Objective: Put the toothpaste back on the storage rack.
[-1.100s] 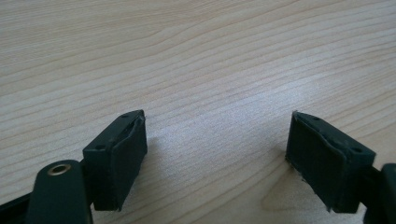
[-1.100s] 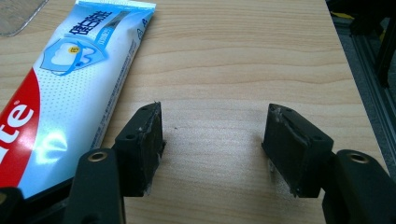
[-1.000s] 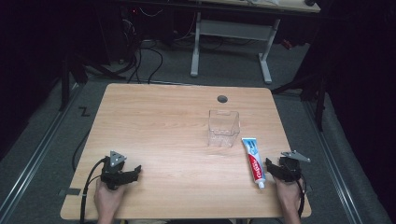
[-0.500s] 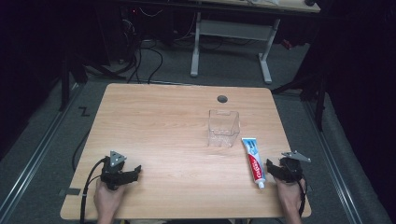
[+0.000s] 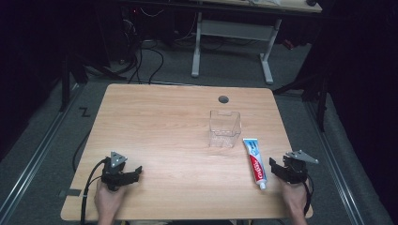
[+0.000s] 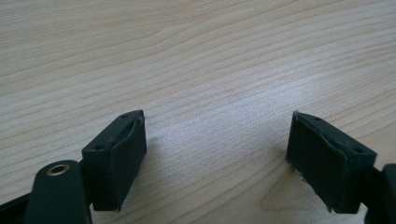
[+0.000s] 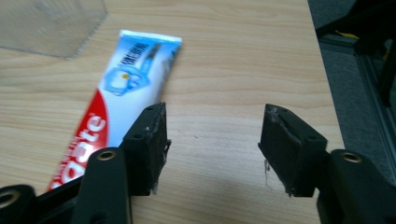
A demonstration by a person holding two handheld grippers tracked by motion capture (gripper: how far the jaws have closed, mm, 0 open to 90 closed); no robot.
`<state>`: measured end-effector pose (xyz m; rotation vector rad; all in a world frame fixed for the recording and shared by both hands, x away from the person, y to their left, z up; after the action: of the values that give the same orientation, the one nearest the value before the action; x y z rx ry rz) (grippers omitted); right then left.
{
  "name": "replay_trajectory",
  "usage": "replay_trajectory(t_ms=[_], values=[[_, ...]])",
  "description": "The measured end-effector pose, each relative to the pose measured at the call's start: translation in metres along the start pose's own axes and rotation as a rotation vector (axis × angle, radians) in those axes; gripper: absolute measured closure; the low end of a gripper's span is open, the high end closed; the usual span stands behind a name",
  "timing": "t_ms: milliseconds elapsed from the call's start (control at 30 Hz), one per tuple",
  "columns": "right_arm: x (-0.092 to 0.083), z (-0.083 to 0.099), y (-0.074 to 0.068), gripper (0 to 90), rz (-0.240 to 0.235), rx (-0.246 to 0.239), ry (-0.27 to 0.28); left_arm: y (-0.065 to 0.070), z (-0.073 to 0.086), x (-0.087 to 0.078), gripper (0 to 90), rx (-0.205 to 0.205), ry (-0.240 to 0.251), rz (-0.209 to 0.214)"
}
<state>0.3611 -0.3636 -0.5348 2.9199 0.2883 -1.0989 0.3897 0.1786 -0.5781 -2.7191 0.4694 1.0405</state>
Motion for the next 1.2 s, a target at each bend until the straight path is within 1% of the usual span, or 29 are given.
replay_trajectory(t_ms=[67, 100, 133, 267, 367, 400, 533, 633, 700, 767, 800, 833, 867, 1000, 1033, 1133, 1200], values=[[-0.004, -0.003, -0.004, 44.6, -0.023, -0.013, 0.016, 0.0, 0.0, 0.0, 20.4, 0.0, 0.0, 0.0], [-0.004, -0.003, -0.004, 44.6, -0.023, -0.013, 0.016, 0.0, 0.0, 0.0, 20.4, 0.0, 0.0, 0.0], [-0.005, -0.004, -0.006, 45.7, -0.033, -0.02, 0.016, 0.0, 0.0, 0.0, 20.4, 0.0, 0.0, 0.0], [-0.009, -0.011, -0.017, 48.6, -0.077, -0.056, 0.003, 0.0, 0.0, 0.0, 20.4, -0.001, 0.001, -0.001], [-0.009, -0.013, -0.02, 48.7, -0.088, -0.067, -0.005, 0.0, 0.0, 0.0, 20.5, -0.002, 0.001, 0.0], [-0.009, -0.015, -0.023, 48.7, -0.096, -0.081, -0.014, 0.0, 0.0, 0.0, 20.5, -0.006, 0.002, 0.002], [-0.009, -0.017, -0.026, 46.7, -0.098, -0.092, -0.022, -0.001, 0.0, 0.0, 20.6, -0.015, 0.006, 0.006], [-0.009, -0.018, -0.027, 44.4, -0.099, -0.082, -0.029, -0.001, 0.0, 0.0, 20.6, -0.014, 0.006, 0.006], [-0.009, -0.02, -0.027, 41.0, -0.091, -0.074, -0.042, -0.001, 0.0, 0.0, 20.6, -0.015, 0.006, 0.006], [-0.009, -0.021, -0.027, 41.1, -0.089, -0.067, -0.049, -0.001, 0.0, 0.0, 20.6, -0.014, 0.006, 0.006], [-0.008, -0.024, -0.029, 41.0, -0.104, -0.064, -0.05, -0.001, 0.0, 0.0, 20.6, -0.015, 0.006, 0.006], [-0.008, -0.024, -0.029, 41.0, -0.104, -0.064, -0.05, -0.001, 0.0, 0.0, 20.6, -0.015, 0.006, 0.006], [-0.008, -0.028, -0.032, 41.0, -0.118, -0.074, -0.042, -0.001, 0.0, 0.0, 20.6, -0.014, 0.006, 0.005], [-0.004, -0.032, -0.037, 40.9, -0.125, -0.091, -0.058, -0.001, 0.0, 0.0, 20.6, -0.014, 0.006, 0.006], [0.0, -0.033, -0.04, 40.9, -0.133, -0.1, -0.08, -0.001, 0.0, 0.0, 20.6, -0.014, 0.006, 0.006], [0.004, -0.034, -0.042, 41.1, -0.141, -0.111, -0.103, -0.001, 0.0, 0.0, 20.6, -0.014, 0.006, 0.005], [0.006, -0.035, -0.043, 41.1, -0.142, -0.108, -0.112, -0.001, 0.0, 0.0, 20.6, -0.014, 0.006, 0.005]])
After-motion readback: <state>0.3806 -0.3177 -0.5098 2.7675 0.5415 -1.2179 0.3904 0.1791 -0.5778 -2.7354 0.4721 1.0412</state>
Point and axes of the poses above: each handheld gripper's, and its own axes: x roughly forward along the jaws, z roughly out of its underside, y roughly to its right, the point moved 6 cm from there along x, roughly forward along the jaws, and after that the axes turned 7 degrees about -z, right-handed, at the moved point
